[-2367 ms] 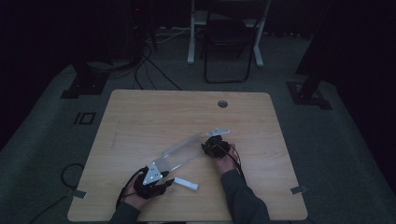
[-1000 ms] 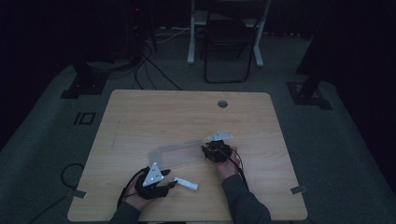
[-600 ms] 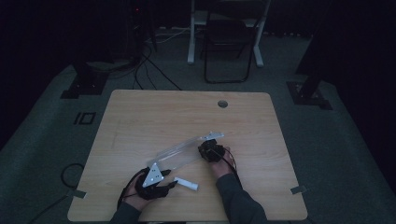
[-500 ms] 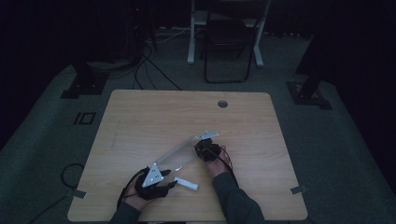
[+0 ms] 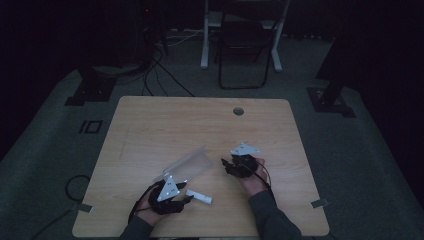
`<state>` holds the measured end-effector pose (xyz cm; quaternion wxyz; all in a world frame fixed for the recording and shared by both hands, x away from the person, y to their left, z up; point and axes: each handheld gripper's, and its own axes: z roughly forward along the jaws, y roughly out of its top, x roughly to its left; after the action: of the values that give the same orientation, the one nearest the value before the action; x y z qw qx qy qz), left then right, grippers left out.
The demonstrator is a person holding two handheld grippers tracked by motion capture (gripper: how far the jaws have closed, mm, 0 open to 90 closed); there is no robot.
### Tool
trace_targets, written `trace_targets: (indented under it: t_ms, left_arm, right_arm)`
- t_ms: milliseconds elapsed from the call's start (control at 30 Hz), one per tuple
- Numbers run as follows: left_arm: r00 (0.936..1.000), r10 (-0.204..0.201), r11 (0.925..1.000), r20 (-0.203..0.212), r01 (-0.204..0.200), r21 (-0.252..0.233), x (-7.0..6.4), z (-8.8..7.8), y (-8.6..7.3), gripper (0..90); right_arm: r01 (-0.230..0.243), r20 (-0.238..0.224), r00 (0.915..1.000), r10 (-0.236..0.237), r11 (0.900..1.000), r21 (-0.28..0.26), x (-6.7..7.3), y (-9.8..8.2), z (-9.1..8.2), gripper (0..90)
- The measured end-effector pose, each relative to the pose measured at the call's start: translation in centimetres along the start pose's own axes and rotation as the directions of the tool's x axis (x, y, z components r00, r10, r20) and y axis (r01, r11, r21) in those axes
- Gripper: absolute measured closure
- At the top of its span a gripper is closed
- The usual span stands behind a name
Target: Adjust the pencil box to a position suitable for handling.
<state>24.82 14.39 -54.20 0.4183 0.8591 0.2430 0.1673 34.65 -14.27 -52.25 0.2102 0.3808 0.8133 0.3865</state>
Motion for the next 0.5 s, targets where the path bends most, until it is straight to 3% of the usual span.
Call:
trace_targets:
  t_ms: [33,267,500]
  left_arm:
    - [1.0000,0.000,1.0000,0.000,0.000,0.000,0.0,0.0,0.0,46.3]
    - [1.0000,-0.007,1.0000,0.007,0.007,-0.001,0.3,0.4,0.3,41.7]
    - [0.9998,-0.010,0.9999,0.017,0.010,0.006,0.5,0.8,0.6,34.7]
  right_arm:
    - [0.000,0.000,1.0000,0.000,1.000,0.000,0.0,0.0,0.0,50.9]
    - [0.002,0.056,0.9984,-0.005,0.999,0.054,-2.4,-4.7,-2.7,46.5]
    - [-0.047,0.075,0.9963,0.042,0.997,0.066,-3.5,-7.5,-4.2,41.8]
